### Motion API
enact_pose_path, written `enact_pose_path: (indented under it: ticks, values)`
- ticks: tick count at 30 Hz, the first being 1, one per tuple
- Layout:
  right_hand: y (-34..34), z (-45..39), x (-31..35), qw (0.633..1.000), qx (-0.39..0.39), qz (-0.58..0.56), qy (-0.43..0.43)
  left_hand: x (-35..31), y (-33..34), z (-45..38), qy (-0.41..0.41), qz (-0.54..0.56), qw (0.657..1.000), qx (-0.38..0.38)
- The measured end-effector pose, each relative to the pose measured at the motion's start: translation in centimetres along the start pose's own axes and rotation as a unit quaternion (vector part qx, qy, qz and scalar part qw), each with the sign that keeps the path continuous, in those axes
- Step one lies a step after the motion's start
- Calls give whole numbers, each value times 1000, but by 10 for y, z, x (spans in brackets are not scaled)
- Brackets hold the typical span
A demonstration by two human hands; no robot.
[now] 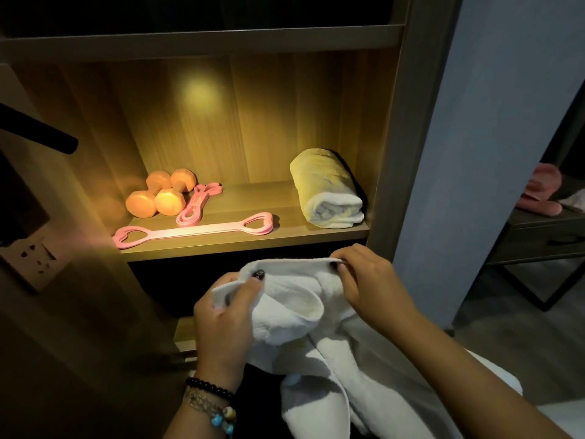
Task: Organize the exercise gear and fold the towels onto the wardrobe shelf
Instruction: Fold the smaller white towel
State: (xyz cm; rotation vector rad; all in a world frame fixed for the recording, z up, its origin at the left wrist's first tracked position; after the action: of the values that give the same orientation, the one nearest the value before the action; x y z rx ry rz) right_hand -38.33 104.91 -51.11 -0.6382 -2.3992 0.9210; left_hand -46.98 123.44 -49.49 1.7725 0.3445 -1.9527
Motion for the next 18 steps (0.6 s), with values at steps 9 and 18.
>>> enact_pose_path:
  ticks: [9,18]
  values:
    - [-4,-1,27,991,60,-119,-31,-14,-30,-12,-55,-31,981,-186]
    - [-21,-17,51,981,31,-139,-131,-13,0,4,193,-360,908,98]
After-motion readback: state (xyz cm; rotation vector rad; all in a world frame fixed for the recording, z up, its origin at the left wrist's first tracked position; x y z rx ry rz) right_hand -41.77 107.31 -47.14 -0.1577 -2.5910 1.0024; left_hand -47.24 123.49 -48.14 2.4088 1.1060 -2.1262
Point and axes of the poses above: each hand's wrist, its own z-axis away from the middle knuckle, its own y-axis out of the palm, x = y × z, the point moved 1 cm from there along -z, towards the middle knuckle, and after that the axes turned 15 degrees about -y, right-handed, at the moved point
